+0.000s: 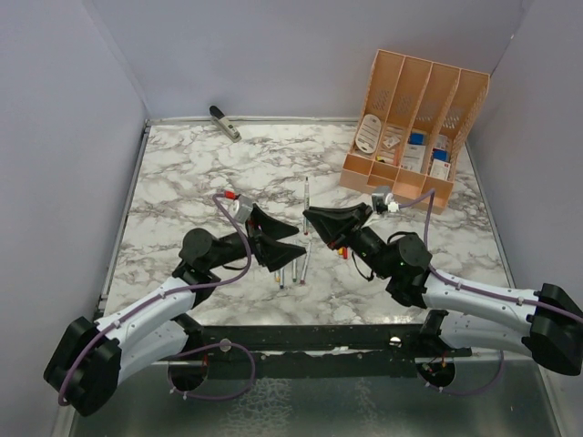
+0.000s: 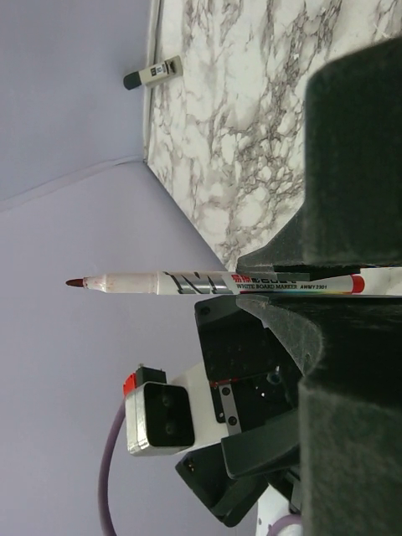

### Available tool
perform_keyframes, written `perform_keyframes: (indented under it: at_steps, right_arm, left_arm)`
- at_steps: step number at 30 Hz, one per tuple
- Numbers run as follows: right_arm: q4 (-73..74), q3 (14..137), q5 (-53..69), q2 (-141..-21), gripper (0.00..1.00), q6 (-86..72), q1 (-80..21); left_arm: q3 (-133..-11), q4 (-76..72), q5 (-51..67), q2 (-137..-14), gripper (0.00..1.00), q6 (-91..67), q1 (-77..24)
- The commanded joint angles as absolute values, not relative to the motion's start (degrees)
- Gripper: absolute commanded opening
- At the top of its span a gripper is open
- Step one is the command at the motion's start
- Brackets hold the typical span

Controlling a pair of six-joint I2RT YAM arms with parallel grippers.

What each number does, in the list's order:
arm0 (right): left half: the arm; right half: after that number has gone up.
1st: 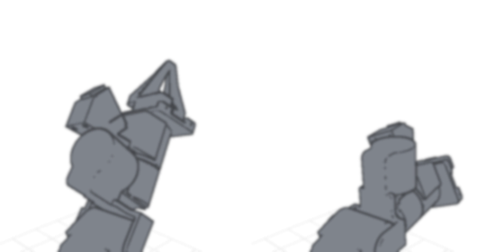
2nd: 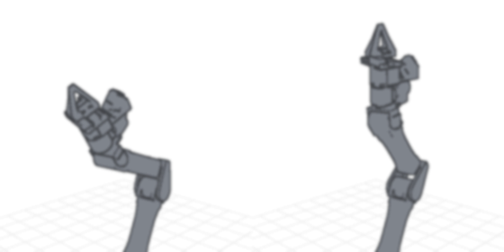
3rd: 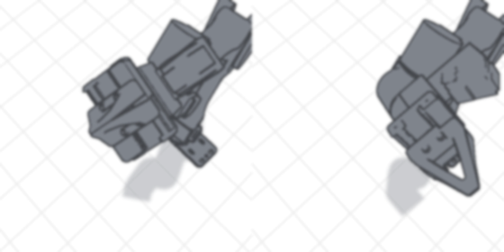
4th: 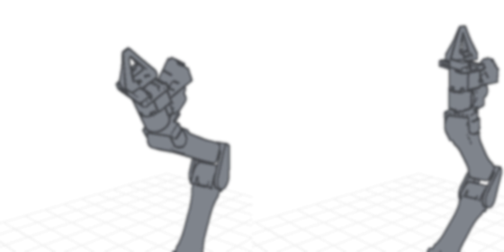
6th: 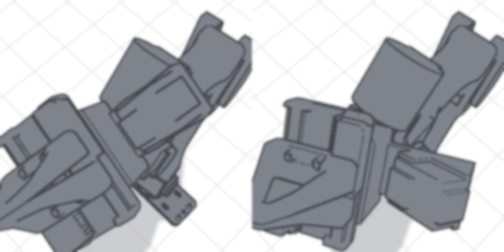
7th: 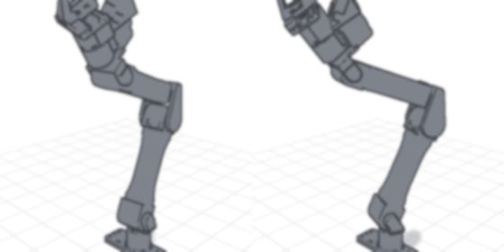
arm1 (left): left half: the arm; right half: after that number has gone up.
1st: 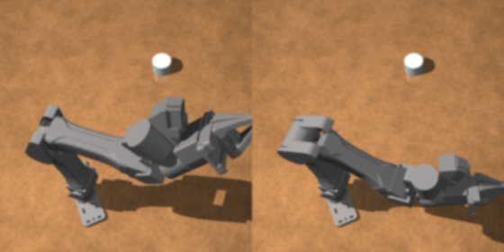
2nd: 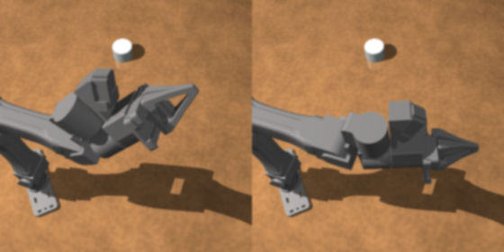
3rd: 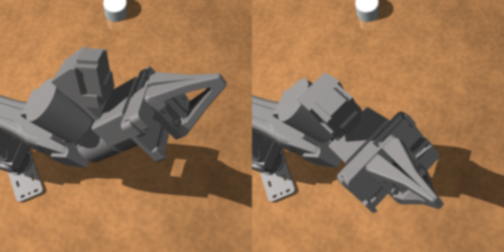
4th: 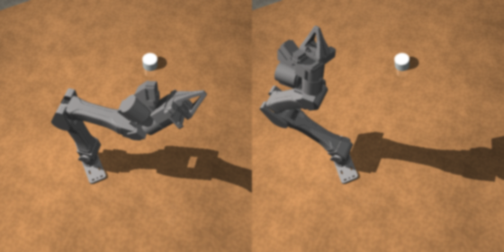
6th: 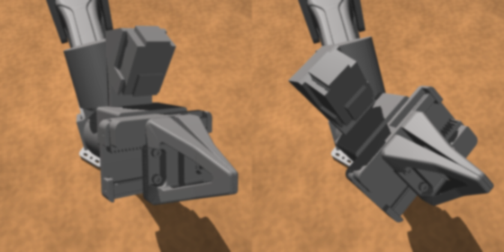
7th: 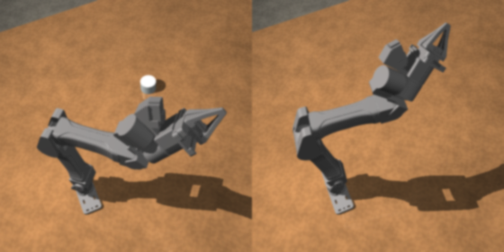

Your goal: Insert the pens into the pen caps

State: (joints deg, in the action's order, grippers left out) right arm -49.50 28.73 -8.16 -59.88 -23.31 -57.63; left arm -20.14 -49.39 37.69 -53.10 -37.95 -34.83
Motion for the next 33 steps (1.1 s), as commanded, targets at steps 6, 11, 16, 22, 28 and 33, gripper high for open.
perform_keyframes:
  at_steps: [6,11,16,22,28,33]
  right_arm:
    - [-51.3,26.4,-3.5,-59.1,0.01,-25.8,-57.7]
    - [-52.2,24.7,-2.8,-58.7,0.01,-27.6,-57.7]
    - [-53.7,24.5,-2.5,-59.3,0.01,-28.2,-57.7]
    - [-56.1,24.8,-1.2,-60.9,0.01,-29.3,-57.7]
    - [-56.1,25.3,-0.6,-61.9,0.01,-29.7,-57.7]
    - [-55.4,24.9,-0.8,-61.5,0.01,-29.4,-57.7]
  left_arm:
    - [-23.3,-54.0,33.4,-54.2,0.66,-35.6,-36.1]
    - [-23.9,-54.1,32.7,-54.7,0.60,-35.9,-36.3]
    - [-24.3,-54.5,33.2,-56.7,0.54,-36.0,-37.3]
    - [-24.4,-54.7,33.0,-58.1,0.45,-35.0,-39.0]
    - [-24.1,-54.7,31.9,-57.5,0.40,-34.5,-39.5]
    - [-23.8,-54.6,31.1,-56.6,0.32,-34.2,-39.4]
